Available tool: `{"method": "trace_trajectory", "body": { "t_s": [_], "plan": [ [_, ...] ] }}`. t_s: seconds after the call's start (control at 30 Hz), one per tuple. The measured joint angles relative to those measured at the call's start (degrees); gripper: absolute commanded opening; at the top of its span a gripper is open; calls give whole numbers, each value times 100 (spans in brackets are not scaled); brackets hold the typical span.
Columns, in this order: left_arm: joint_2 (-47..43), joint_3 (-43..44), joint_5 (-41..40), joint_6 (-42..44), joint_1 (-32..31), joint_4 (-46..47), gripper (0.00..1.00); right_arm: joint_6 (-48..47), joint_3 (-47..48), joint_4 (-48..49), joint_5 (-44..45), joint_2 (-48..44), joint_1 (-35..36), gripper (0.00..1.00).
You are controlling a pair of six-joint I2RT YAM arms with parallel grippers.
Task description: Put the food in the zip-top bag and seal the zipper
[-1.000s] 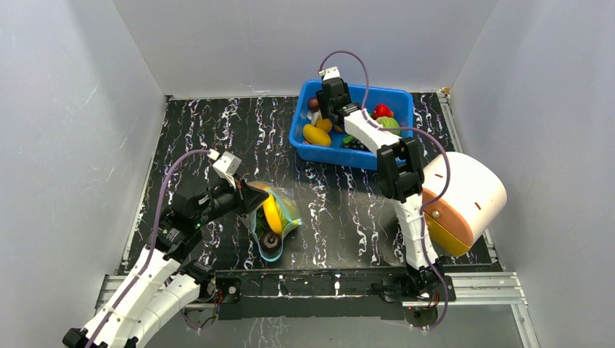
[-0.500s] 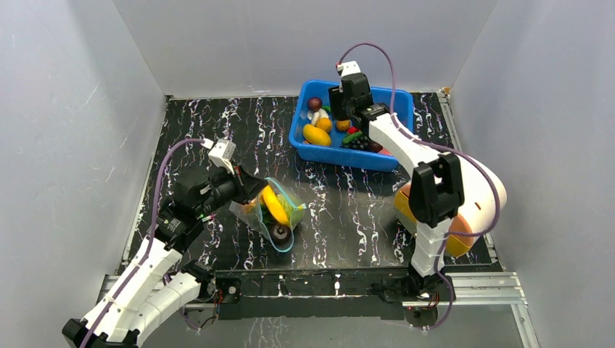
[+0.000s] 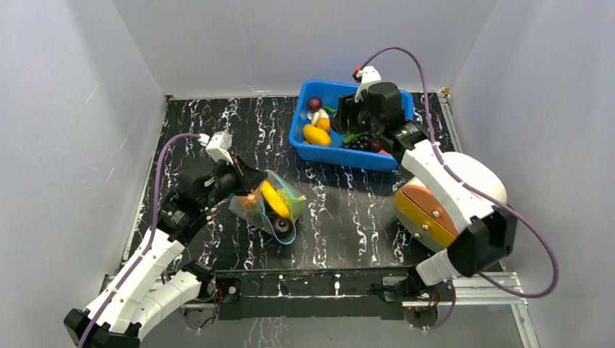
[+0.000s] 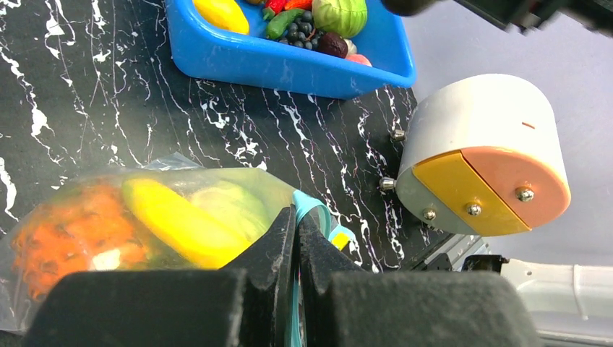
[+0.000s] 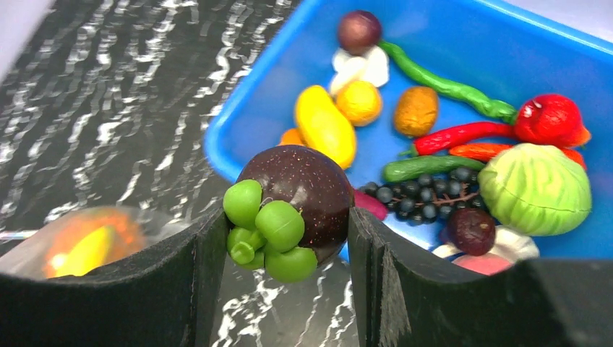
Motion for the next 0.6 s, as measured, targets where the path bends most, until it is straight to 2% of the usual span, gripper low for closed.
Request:
{"method": "trace_trajectory", "body": {
  "t_s": [0.23,0.6],
  "plan": [
    [0,37,-236,-205,0,2,0,197,-546,-107,-407,-1169,695,25],
    [0,37,-361,-411,0,-2,0,907,-1298,-120,-802,-1851,2035,25]
  ]
}}
